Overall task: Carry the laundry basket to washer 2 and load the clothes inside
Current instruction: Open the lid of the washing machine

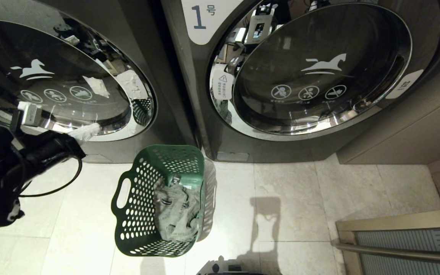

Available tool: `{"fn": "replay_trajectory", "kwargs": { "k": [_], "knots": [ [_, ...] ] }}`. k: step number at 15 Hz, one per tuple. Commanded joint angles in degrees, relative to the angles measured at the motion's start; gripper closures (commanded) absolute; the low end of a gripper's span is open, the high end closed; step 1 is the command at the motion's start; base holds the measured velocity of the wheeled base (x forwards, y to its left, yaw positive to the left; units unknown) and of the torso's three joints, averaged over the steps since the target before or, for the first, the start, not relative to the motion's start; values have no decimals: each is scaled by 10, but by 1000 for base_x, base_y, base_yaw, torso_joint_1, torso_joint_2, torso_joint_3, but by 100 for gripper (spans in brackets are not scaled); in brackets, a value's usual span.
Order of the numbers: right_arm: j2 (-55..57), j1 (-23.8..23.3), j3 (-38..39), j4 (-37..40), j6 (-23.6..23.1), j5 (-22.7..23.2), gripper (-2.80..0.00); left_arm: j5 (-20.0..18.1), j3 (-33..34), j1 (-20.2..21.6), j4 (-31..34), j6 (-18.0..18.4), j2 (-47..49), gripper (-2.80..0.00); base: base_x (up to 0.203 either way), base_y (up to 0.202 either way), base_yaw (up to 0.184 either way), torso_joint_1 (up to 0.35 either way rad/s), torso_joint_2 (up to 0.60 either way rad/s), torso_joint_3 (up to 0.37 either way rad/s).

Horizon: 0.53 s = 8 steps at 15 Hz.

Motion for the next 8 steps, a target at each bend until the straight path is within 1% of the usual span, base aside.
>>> {"fn": "replay_trajectory", "kwargs": {
  "k": [1, 4, 7, 8],
  "knots": [
    [1, 0, 0, 1, -1, 0, 0, -14, -52, 0, -5, -1, 19, 0, 0, 0, 0, 0, 0, 0],
    [1, 0, 0, 1, -1, 0, 0, -22, -110, -1, -5, -3, 43, 0, 0, 0, 0, 0, 0, 0],
    [1, 0, 0, 1, -1, 0, 0, -23, -128, -13, -5, -7, 66, 0, 0, 0, 0, 0, 0, 0],
    [1, 0, 0, 1, -1, 0, 0, -23, -139, -17, -5, -7, 70, -280, 0, 0, 0, 0, 0, 0]
  ]
}}
